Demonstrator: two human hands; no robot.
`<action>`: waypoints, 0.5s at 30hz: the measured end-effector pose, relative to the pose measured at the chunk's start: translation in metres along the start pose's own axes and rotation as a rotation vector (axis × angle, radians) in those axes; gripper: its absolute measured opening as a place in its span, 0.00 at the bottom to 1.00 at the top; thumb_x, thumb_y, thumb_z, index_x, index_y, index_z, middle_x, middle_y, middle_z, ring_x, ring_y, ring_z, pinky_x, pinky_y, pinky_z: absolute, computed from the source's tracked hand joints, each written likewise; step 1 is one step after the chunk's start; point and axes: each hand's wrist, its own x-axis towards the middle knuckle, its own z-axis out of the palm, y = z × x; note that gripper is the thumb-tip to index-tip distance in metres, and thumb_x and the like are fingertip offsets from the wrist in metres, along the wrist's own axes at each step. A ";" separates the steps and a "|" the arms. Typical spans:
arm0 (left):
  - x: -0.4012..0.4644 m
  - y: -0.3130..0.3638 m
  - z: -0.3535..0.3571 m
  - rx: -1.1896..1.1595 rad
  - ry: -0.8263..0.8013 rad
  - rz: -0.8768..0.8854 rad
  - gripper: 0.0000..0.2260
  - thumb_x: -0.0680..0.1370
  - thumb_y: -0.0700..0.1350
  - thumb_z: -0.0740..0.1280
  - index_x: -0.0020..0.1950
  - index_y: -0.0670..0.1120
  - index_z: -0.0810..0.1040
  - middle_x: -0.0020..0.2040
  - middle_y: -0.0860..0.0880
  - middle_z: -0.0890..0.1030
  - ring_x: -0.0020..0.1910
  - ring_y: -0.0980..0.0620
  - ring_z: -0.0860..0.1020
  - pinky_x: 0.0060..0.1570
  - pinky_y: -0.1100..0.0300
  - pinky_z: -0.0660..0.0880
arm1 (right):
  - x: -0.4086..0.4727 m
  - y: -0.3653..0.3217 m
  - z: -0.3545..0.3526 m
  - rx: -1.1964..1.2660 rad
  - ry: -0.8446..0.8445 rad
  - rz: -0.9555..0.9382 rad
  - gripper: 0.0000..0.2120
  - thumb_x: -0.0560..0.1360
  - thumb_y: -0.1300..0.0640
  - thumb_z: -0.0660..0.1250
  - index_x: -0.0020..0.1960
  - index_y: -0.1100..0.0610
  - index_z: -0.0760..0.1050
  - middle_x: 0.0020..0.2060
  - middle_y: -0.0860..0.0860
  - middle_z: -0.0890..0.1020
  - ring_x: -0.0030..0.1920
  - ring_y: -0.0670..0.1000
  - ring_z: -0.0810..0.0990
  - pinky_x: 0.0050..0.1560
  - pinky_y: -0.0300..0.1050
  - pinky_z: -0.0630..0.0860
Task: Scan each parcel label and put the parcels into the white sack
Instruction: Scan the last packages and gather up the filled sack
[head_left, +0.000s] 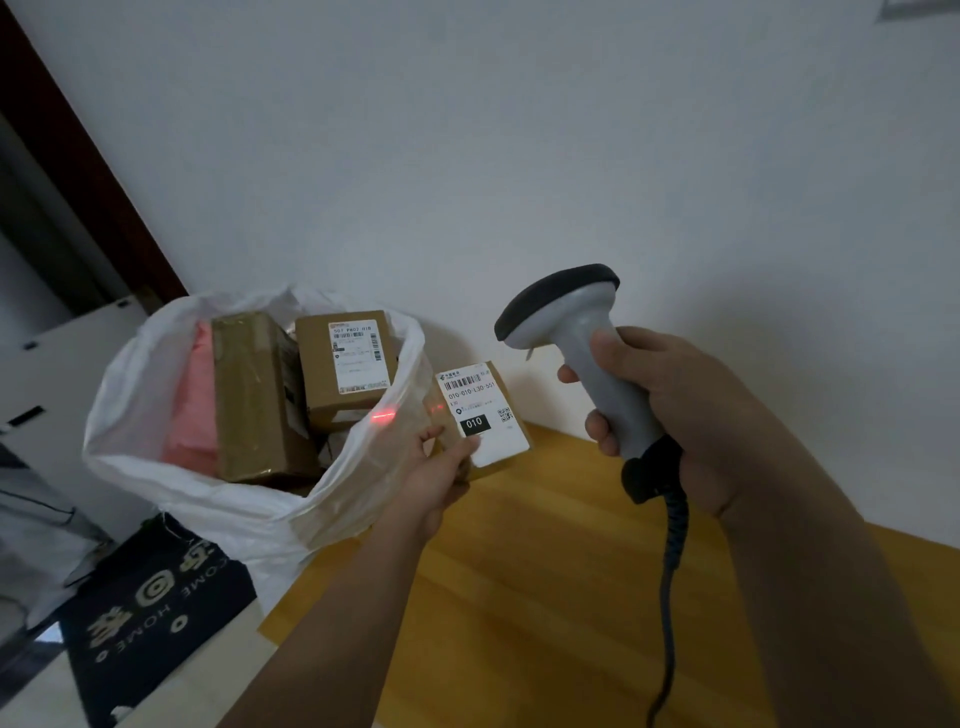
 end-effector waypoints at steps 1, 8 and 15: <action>-0.001 0.001 0.000 -0.004 0.003 0.002 0.24 0.75 0.43 0.73 0.66 0.52 0.66 0.50 0.47 0.82 0.48 0.50 0.80 0.52 0.52 0.79 | -0.001 -0.002 0.000 -0.005 0.003 -0.008 0.13 0.81 0.51 0.61 0.56 0.60 0.76 0.48 0.56 0.80 0.27 0.50 0.74 0.26 0.41 0.72; -0.008 0.012 0.000 0.001 -0.001 0.021 0.24 0.76 0.43 0.73 0.67 0.51 0.66 0.45 0.49 0.81 0.44 0.51 0.79 0.56 0.50 0.79 | -0.007 -0.012 0.004 -0.018 0.016 -0.019 0.12 0.81 0.51 0.61 0.56 0.59 0.76 0.49 0.56 0.80 0.28 0.49 0.75 0.27 0.41 0.73; -0.014 0.022 -0.004 -0.013 -0.002 0.027 0.22 0.76 0.43 0.72 0.65 0.52 0.66 0.43 0.49 0.80 0.43 0.51 0.77 0.56 0.49 0.78 | -0.005 -0.019 0.010 -0.054 -0.009 -0.056 0.13 0.81 0.51 0.60 0.56 0.59 0.75 0.48 0.55 0.80 0.28 0.48 0.75 0.28 0.40 0.73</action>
